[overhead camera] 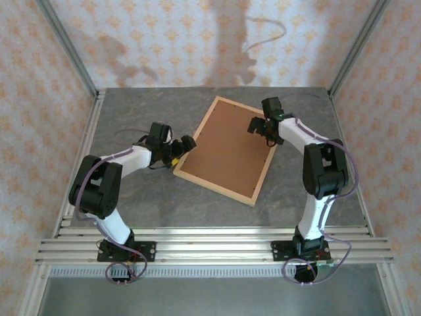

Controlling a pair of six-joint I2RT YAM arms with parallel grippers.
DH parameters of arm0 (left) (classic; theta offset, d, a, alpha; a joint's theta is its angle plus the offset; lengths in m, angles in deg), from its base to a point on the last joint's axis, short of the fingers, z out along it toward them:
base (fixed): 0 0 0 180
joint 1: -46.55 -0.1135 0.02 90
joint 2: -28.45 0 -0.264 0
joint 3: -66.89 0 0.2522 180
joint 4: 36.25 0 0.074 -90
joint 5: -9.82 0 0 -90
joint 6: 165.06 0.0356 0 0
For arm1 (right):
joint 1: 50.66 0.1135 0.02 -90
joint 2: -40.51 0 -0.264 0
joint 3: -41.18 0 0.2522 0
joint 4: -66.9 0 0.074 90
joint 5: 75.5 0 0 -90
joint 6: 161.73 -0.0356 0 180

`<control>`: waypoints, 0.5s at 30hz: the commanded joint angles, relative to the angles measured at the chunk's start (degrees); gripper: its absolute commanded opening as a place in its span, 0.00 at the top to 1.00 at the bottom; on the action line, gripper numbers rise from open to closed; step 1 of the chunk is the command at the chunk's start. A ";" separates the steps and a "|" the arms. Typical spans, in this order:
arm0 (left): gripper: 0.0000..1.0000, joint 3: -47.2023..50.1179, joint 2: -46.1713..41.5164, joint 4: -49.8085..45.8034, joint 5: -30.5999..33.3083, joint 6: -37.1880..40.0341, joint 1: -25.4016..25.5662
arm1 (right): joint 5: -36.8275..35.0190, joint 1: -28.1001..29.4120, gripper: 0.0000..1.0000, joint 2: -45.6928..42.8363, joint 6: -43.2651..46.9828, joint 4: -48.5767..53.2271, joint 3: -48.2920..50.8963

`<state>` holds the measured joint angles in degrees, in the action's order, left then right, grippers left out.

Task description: Put the photo into the frame

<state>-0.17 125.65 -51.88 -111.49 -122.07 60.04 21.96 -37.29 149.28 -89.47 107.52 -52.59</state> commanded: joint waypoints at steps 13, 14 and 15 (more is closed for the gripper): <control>0.00 0.79 -3.31 4.21 -4.29 -2.29 -11.11 | 7.14 27.93 0.00 2.26 24.90 15.12 -13.75; 0.00 0.99 -3.63 3.58 -4.29 -1.83 -11.21 | 6.78 29.54 0.00 3.19 26.27 15.60 -14.44; 0.00 1.24 -3.98 2.91 -4.31 -1.11 -11.30 | 6.24 31.42 0.00 4.20 28.00 16.20 -15.18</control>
<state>0.18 124.58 -47.03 -114.38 -125.39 48.81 28.85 -8.18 150.79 -68.15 119.08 -65.81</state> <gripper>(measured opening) 0.998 0.997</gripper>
